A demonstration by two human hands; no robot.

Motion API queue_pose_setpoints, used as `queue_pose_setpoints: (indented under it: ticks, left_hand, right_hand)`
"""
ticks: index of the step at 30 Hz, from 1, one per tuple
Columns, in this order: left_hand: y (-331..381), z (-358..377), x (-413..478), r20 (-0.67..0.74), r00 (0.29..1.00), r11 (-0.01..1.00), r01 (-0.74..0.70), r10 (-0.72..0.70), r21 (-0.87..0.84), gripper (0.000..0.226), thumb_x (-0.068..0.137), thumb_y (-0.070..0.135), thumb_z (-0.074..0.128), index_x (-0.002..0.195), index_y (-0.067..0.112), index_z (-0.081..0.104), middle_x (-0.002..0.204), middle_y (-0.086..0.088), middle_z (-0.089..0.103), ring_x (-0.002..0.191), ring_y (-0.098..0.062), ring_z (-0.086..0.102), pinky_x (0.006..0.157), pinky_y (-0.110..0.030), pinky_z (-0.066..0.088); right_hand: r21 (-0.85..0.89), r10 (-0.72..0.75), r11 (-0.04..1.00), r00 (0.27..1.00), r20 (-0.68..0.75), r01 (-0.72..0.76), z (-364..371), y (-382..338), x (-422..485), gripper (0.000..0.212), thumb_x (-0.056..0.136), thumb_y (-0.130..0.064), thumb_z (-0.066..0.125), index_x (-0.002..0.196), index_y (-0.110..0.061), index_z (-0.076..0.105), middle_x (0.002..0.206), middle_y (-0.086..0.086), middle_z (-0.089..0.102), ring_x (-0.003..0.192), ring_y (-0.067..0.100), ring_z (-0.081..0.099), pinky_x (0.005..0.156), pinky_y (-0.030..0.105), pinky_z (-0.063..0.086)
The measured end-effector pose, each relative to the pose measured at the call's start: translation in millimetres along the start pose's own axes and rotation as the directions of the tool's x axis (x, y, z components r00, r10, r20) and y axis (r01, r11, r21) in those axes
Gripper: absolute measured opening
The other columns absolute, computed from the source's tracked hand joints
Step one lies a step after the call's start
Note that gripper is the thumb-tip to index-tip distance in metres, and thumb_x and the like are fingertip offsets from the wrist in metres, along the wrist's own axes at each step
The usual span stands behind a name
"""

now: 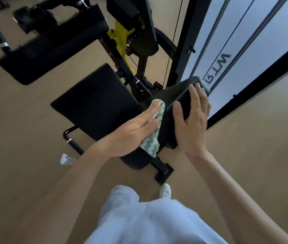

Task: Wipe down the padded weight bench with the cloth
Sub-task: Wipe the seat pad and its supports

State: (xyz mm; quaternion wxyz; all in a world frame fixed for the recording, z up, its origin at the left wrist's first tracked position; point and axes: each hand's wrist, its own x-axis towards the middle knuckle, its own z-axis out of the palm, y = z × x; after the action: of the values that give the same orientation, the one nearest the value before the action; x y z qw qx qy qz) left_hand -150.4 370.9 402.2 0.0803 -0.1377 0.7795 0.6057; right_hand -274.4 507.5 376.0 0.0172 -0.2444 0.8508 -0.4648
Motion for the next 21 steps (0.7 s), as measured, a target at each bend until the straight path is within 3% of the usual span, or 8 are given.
queue_pose_setpoints:
  ticks: [3,6,10,13,15,17,19,21]
  left_hand:
    - [-12,-12,29,0.094,0.996,0.993,0.024,-0.012,-0.119,0.052,0.113,0.033,0.030,0.163,0.028,0.018,0.170,0.017,0.018,0.154,0.003,0.017,0.131,-0.034,0.011]
    - [-22,-25,72,0.120,0.993,0.994,0.021,-0.008,-0.111,0.052,0.113,0.037,0.028,0.163,0.030,0.016,0.171,0.016,0.013,0.155,0.002,0.012,0.130,-0.029,0.008]
    - [-36,-31,130,0.163,0.984,0.992,-0.051,0.070,-0.119,0.057,0.112,0.041,0.027,0.164,0.024,0.010,0.173,0.008,0.003,0.159,-0.007,0.001,0.131,-0.034,0.002]
    - [-65,-46,175,0.247,0.968,0.992,-0.019,0.050,-0.126,0.083,0.097,0.075,0.035,0.163,0.029,0.016,0.173,0.007,0.007,0.159,-0.009,0.003,0.131,-0.040,0.001]
    - [-106,-58,214,0.179,0.972,0.988,-0.150,0.154,-0.040,0.098,0.082,0.091,0.037,0.162,0.036,0.019,0.173,0.008,0.011,0.159,-0.011,0.006,0.130,-0.041,0.002]
    - [-105,-52,222,0.099,0.995,0.984,-0.013,0.031,-0.176,0.077,0.098,0.075,0.034,0.161,0.033,0.025,0.171,0.006,0.019,0.159,-0.015,0.011,0.131,-0.041,0.006]
    - [-57,-44,187,0.240,0.970,0.968,0.024,0.038,-0.248,0.060,0.107,0.052,0.032,0.161,0.026,0.028,0.171,0.006,0.021,0.159,-0.014,0.012,0.131,-0.043,0.005]
    - [-27,-37,154,0.198,0.968,0.974,-0.116,0.155,-0.195,0.053,0.110,0.038,0.033,0.161,0.021,0.029,0.171,0.004,0.020,0.158,-0.011,0.013,0.131,-0.041,0.007]
  right_hand:
    - [-0.015,0.002,1.000,0.998,-0.061,-0.003,3,-1,1,0.058,0.100,-0.036,0.054,0.153,-0.015,0.040,0.160,0.002,0.034,0.150,0.019,0.024,0.122,0.049,0.027]
    - [-0.023,0.010,1.000,0.996,-0.091,-0.012,6,-4,0,0.059,0.097,-0.038,0.054,0.151,-0.016,0.044,0.157,0.002,0.039,0.146,0.017,0.030,0.122,0.042,0.029]
    - [-0.049,0.048,0.997,0.988,-0.147,-0.056,11,-8,-2,0.059,0.095,-0.039,0.051,0.149,-0.016,0.048,0.154,0.001,0.043,0.144,0.016,0.033,0.122,0.031,0.028]
    - [-0.035,0.077,0.996,0.982,-0.170,-0.084,14,-11,-2,0.056,0.096,-0.034,0.053,0.148,-0.015,0.049,0.155,0.001,0.044,0.147,0.015,0.033,0.122,0.029,0.027]
    - [-0.034,0.102,0.993,0.978,-0.182,-0.110,14,-15,-4,0.054,0.097,-0.030,0.055,0.148,-0.013,0.050,0.155,0.001,0.045,0.147,0.014,0.033,0.122,0.026,0.027]
    - [-0.041,0.126,0.990,0.975,-0.180,-0.135,14,-17,-3,0.053,0.098,-0.028,0.056,0.148,-0.014,0.050,0.155,-0.001,0.045,0.147,0.013,0.034,0.122,0.024,0.026]
    - [-0.074,0.130,0.986,0.971,-0.200,-0.147,15,-20,-4,0.052,0.098,-0.030,0.057,0.147,-0.015,0.052,0.153,-0.003,0.047,0.146,0.011,0.036,0.122,0.024,0.027]
    - [-0.117,0.127,0.981,0.967,-0.220,-0.156,15,-24,-4,0.051,0.097,-0.031,0.057,0.145,-0.015,0.054,0.150,-0.003,0.051,0.144,0.012,0.040,0.121,0.028,0.031]
